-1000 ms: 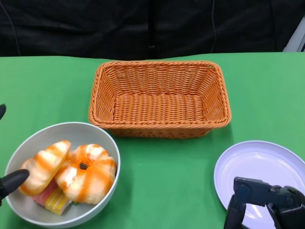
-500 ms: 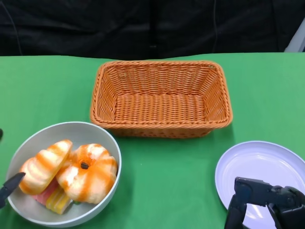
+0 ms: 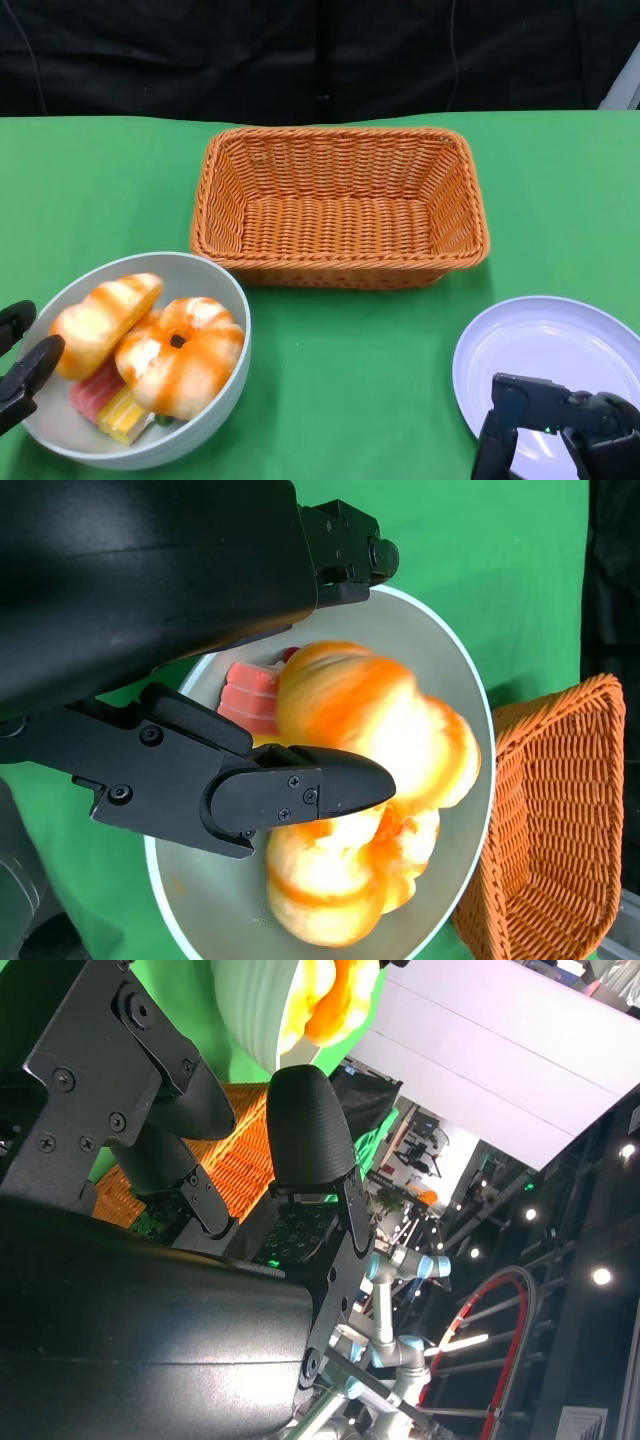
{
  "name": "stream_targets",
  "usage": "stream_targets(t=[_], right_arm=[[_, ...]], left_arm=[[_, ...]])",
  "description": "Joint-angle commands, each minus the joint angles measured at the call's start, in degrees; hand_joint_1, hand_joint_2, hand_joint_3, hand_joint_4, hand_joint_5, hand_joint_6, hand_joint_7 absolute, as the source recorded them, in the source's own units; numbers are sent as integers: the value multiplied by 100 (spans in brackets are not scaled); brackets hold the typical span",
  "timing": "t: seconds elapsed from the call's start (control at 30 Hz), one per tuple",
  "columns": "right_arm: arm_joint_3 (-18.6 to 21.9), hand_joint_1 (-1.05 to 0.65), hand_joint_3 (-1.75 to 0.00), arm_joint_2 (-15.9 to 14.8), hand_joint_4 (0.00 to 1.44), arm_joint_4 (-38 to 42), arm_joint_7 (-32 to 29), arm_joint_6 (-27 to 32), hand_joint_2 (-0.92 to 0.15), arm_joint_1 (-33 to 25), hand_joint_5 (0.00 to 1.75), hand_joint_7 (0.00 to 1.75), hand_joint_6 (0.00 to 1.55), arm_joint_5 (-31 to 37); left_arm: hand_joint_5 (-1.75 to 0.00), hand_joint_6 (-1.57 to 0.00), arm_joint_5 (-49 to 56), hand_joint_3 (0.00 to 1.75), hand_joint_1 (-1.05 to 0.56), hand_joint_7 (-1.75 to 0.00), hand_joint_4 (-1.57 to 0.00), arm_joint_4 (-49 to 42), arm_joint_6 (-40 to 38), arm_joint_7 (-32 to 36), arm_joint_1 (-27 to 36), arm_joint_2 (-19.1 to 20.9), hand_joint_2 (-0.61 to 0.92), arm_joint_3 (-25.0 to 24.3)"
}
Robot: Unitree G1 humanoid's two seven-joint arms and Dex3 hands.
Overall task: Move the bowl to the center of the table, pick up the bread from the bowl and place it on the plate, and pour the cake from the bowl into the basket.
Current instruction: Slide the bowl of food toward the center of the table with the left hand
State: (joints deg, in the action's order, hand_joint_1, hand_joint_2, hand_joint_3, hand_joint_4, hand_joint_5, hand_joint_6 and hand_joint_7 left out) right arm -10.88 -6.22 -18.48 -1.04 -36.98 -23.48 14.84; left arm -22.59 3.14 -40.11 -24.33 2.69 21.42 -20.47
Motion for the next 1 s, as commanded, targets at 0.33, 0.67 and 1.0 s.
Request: stream_targets(t=[0.33, 0.67, 1.0], right_arm=[[-61, 7, -175, 1, 98, -129, 21, -34, -9, -62, 174, 148, 93, 121], [-74, 7, -175, 8, 99, -125, 19, -47, -10, -46, 174, 148, 93, 123], [-73, 7, -175, 12, 99, -86, 0, -77, -10, -25, 174, 149, 93, 137]], left_arm=[[0, 0, -1069, 55, -66, 0, 0, 216, -1112, 127, -202, -454, 92, 31], [0, -1, -1219, 52, -67, 0, 0, 842, -1255, 251, 10, -517, 92, 122], [0, 0, -1635, 51, -64, 0, 0, 1831, -1574, 825, 219, -1035, 92, 127]])
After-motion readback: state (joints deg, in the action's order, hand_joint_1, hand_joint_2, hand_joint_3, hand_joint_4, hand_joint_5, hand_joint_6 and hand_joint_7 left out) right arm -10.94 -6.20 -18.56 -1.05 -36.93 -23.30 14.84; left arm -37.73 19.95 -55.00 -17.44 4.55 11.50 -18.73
